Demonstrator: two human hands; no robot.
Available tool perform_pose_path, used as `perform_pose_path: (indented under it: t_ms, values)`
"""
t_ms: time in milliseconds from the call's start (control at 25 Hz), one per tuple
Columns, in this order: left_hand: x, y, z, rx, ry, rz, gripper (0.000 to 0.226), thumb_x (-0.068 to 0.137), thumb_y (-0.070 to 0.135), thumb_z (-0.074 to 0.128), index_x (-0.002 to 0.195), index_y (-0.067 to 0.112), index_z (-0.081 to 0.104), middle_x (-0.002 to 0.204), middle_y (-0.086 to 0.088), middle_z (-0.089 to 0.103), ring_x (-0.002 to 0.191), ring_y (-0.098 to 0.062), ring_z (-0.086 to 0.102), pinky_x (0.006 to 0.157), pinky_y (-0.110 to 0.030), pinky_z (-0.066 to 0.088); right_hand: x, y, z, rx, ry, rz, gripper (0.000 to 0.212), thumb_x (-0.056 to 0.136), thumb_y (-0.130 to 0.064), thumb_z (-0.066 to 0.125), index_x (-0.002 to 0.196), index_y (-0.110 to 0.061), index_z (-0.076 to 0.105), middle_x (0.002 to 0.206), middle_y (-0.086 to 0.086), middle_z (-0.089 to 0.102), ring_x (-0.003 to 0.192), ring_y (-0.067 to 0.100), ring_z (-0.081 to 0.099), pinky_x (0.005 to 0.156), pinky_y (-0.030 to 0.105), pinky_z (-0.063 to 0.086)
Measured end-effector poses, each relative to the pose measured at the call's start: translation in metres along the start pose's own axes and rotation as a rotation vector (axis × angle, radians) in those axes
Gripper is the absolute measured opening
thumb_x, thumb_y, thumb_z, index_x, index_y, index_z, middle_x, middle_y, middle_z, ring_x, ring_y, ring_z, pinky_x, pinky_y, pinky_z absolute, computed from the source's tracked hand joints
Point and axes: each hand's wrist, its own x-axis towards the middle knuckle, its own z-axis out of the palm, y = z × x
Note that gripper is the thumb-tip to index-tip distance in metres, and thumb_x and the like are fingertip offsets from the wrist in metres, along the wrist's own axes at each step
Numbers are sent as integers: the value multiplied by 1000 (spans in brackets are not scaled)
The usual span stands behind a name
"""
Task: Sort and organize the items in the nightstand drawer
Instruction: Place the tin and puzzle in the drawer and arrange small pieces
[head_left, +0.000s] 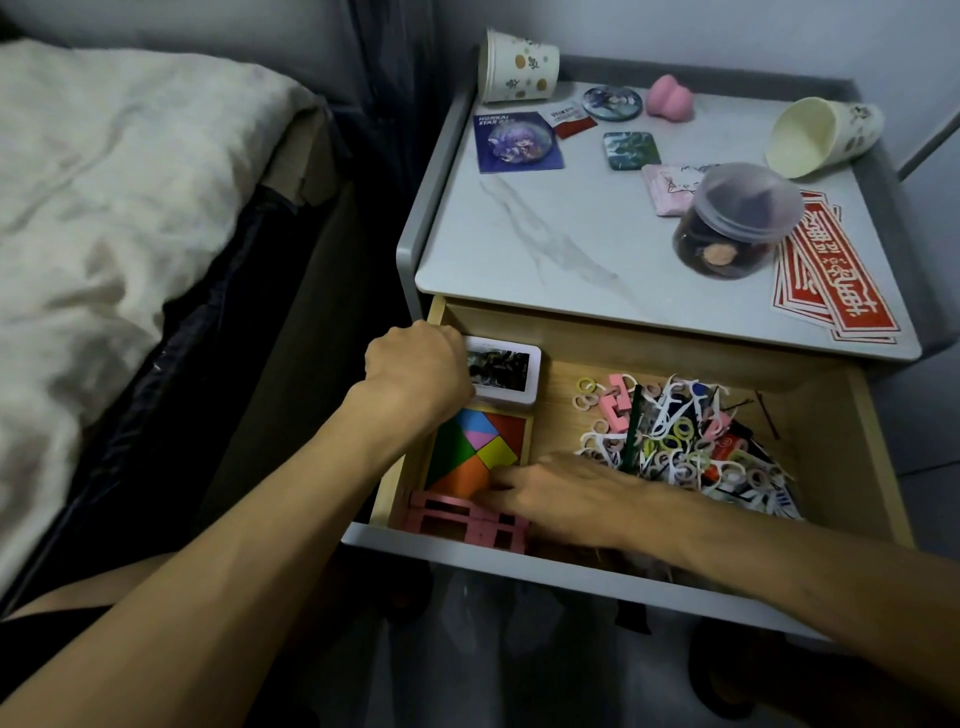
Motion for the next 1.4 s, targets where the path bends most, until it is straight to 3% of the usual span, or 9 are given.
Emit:
perform_pose_path:
  t_ms: [160,280,400,560,760,880,1040,1280,1400]
  values:
    - [-2,2,0,101,53,-25,37,96,35,56,123,9,55,108,-9,61,101,-30,61,68,-34,40,-1,4,-4,-49,37,18,47,95,-27,58,138,-18,44,119,5,53,87,22,61,60,29,41]
    - [-7,7,-2,153,225,-20,19,97,28,53,109,13,59,75,-2,48,78,-23,56,59,-30,31,-20,36,-7,45,131,238,48,93,-44,57,134,-20,52,119,-1,56,101,16,61,80,29,53]
    - [-6,18,-1,31,355,139,19,95,25,53,108,13,58,101,-7,61,93,-28,60,63,-32,34,-50,81,-9,70,316,503,26,97,-33,56,120,-27,65,112,-3,61,104,19,63,85,37,54]
    - [6,51,19,-338,135,438,24,88,22,59,112,24,61,112,-9,64,102,-35,62,77,-40,51,-82,103,-2,-5,162,538,33,91,-11,57,116,-29,67,117,-3,58,109,20,58,86,37,50]
    - [19,92,47,-297,63,659,45,87,9,55,128,28,56,114,-12,64,97,-37,64,74,-41,55,-110,103,4,24,155,474,32,90,-15,56,120,-25,62,124,-1,57,113,23,58,88,38,51]
    - [23,112,55,-272,-18,657,43,94,5,45,133,22,53,116,-14,63,97,-34,64,69,-33,47,-129,107,11,86,186,430,20,90,-22,64,110,-26,64,114,-5,60,104,17,59,84,37,51]
    - [27,123,70,-401,-82,587,29,96,11,51,121,19,64,118,-11,59,94,-29,64,81,-32,50,-153,124,11,247,170,480,8,88,-14,68,95,-18,69,97,-4,65,93,14,62,81,32,49]
    - [29,138,71,-611,-123,448,15,96,26,58,97,15,69,91,-4,70,77,-18,68,69,-31,57,-179,146,6,213,-68,558,19,82,-7,68,99,-16,72,101,-2,70,98,13,62,87,30,46]
    - [29,143,69,-656,-102,395,12,93,27,63,94,17,69,85,-2,69,74,-18,67,66,-30,55,-177,147,11,225,-45,627,21,82,-5,65,96,-19,71,99,-3,68,96,14,62,86,33,50]
